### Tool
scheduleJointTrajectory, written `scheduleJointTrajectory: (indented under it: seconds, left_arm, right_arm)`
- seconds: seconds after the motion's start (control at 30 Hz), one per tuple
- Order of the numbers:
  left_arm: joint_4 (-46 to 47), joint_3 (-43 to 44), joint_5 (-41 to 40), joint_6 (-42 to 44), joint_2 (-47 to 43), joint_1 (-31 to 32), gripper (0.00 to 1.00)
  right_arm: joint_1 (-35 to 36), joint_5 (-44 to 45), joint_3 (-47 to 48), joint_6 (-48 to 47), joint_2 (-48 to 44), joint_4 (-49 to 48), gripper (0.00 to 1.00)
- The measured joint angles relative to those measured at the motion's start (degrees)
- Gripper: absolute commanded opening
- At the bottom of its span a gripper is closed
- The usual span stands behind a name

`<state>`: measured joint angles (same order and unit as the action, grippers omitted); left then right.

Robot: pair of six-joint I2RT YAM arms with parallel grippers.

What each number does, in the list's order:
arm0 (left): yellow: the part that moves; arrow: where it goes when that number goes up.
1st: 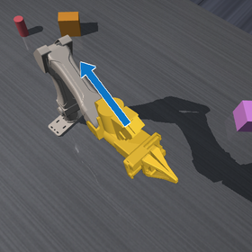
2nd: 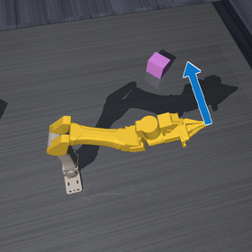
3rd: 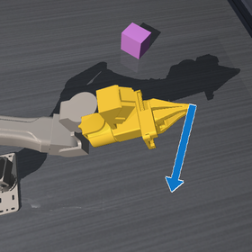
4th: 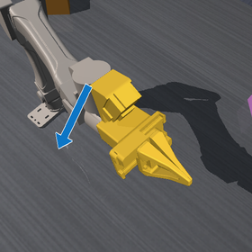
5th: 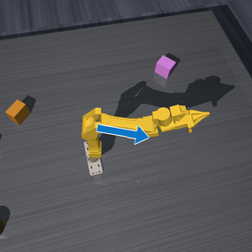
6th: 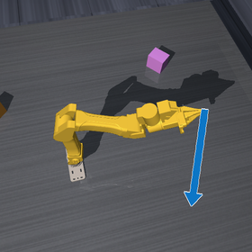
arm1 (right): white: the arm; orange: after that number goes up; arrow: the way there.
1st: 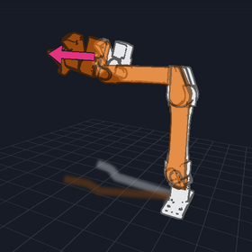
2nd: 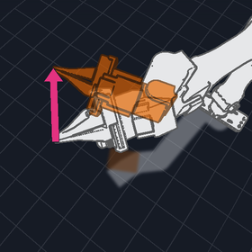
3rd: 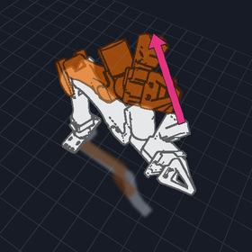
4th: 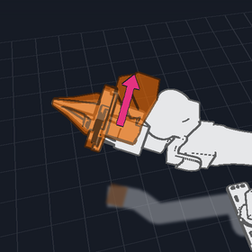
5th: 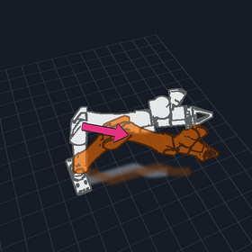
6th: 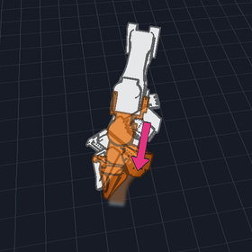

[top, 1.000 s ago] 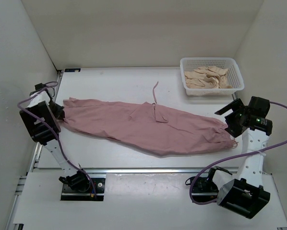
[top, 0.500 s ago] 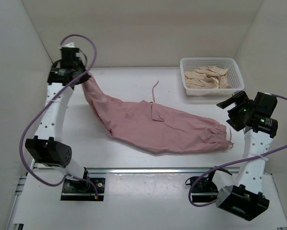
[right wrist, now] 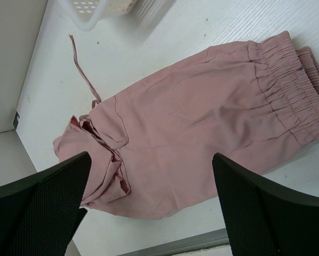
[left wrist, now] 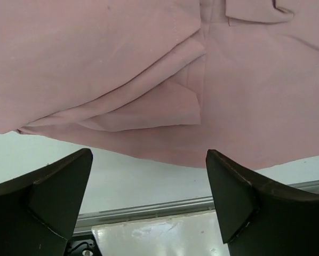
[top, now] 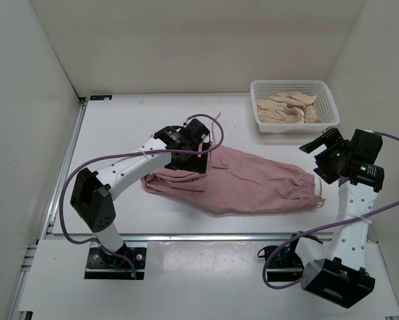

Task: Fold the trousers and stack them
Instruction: Fold the trousers

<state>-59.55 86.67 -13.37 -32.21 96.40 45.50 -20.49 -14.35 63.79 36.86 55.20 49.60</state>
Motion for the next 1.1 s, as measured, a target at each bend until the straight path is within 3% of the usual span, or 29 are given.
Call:
scheduleJointTrajectory:
  seconds: [0.03,0.1,0.23,0.3,0.33,0.4,0.57,0.67,0.77,0.9,1.1]
  left_arm:
    - [-0.1,0.1,0.0,-0.2,0.2,-0.2,1.0]
    - [-0.9,1.7,-0.6,-0.2,0.2,-0.5,0.9]
    - [-2.2,10.2,-2.6,0.7,2.9,-0.7,0.45]
    - [-2.3,15.2,-4.0,1.1,6.4,0.0,0.49]
    - [-2.7,17.3,-4.7,1.4,8.7,0.5,0.66]
    - [-4.1,22.4,-6.3,1.5,15.3,2.0,0.75]
    - [-5.9,26.5,-8.6,0.5,30.2,4.9,0.64]
    - [-7.2,26.4,-8.8,0.2,35.2,5.6,0.69]
    - [-8.0,26.3,-9.7,-0.3,35.9,5.6,0.78]
    - [-8.0,26.2,-11.2,-0.7,35.9,5.5,0.79]
    - [-8.0,26.1,-11.8,-1.0,36.5,5.4,0.64]
  right_arm:
    - [0.0,0.0,-0.1,0.0,0.0,0.0,0.99]
    - [0.0,0.0,-0.6,0.0,-0.1,-0.2,0.99]
    - [0.0,0.0,-2.4,-0.1,-0.1,-0.4,0.99]
    - [0.0,0.0,-3.1,-0.1,-0.1,-0.3,0.99]
    - [0.0,0.0,-3.3,-0.1,-0.1,-0.4,0.99]
    - [0.0,0.0,-3.5,-0.3,-0.3,-0.5,0.99]
    - [0.4,-0.3,-3.7,-0.9,-1.3,-0.4,0.99]
    - [1.0,-0.5,-3.7,-1.4,-1.6,-0.4,0.99]
    - [1.5,-0.6,-3.8,-1.5,-1.6,-0.5,0.99]
    - [1.8,-0.8,-4.4,-1.6,-1.6,-0.4,0.99]
    - [1.8,-0.8,-4.6,-1.6,-1.6,-0.4,0.99]
